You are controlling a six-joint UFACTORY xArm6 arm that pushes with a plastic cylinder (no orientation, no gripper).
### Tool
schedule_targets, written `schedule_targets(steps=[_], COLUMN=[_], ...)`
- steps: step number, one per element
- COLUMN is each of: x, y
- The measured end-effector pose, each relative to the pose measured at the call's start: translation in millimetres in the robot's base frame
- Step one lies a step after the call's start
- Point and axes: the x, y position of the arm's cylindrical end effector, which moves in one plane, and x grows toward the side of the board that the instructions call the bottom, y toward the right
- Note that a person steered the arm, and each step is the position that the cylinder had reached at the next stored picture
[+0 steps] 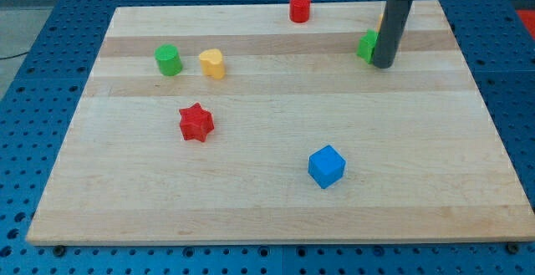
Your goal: Push the green star to the left of the yellow hexagon
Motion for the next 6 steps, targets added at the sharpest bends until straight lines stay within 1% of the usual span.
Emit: schedule_targets(steps=[1,3,4,6], x=[42,-1,-5,-58], y=[-10,-11,-10,-2])
